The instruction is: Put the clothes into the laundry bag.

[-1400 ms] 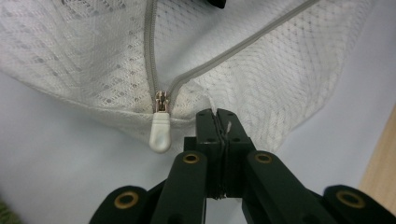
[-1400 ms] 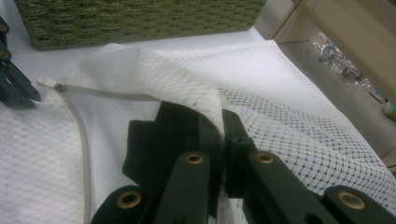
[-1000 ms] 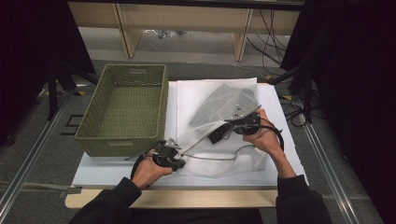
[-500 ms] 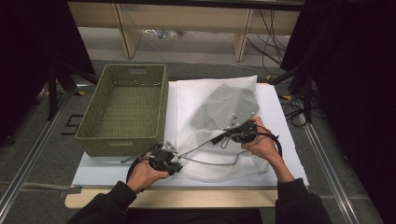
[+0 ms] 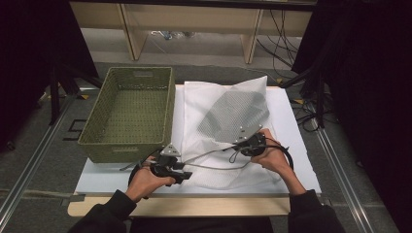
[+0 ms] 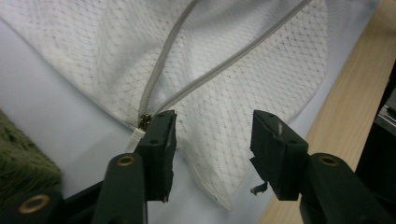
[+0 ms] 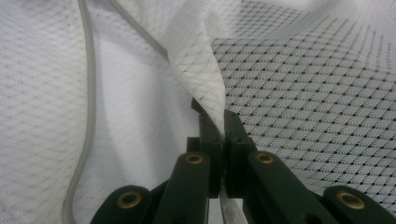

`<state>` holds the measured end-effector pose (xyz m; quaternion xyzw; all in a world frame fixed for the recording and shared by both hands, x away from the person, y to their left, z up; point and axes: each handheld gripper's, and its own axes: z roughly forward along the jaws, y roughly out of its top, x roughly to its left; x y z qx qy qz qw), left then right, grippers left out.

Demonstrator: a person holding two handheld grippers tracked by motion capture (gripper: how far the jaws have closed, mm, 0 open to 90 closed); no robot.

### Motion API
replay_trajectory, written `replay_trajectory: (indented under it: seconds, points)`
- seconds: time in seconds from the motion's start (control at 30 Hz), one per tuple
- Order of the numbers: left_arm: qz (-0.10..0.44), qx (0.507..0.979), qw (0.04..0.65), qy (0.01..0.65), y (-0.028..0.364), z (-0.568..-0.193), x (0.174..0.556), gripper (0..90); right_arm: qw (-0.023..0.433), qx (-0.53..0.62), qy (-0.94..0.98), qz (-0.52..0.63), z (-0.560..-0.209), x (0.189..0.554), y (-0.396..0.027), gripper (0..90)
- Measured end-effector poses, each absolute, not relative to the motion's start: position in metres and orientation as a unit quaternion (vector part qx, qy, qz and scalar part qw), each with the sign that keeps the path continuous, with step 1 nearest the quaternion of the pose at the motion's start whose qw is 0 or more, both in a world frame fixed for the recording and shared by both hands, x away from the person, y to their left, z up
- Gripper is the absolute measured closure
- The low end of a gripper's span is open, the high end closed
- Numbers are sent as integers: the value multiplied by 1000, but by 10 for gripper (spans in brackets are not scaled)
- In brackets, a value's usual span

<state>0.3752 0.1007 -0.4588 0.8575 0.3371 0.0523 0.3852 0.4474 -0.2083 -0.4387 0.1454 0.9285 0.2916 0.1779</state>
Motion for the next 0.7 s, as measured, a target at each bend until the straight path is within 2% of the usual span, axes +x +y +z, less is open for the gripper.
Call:
replay_trajectory:
  seconds: [0.3, 0.7]
  points:
    - [69, 853, 394, 335, 104, -458, 374, 398, 168, 140, 937, 273, -453, 446, -209, 895]
    - [87, 845, 402, 343, 108, -456, 370, 349, 154, 146, 942, 259, -468, 448, -211, 895]
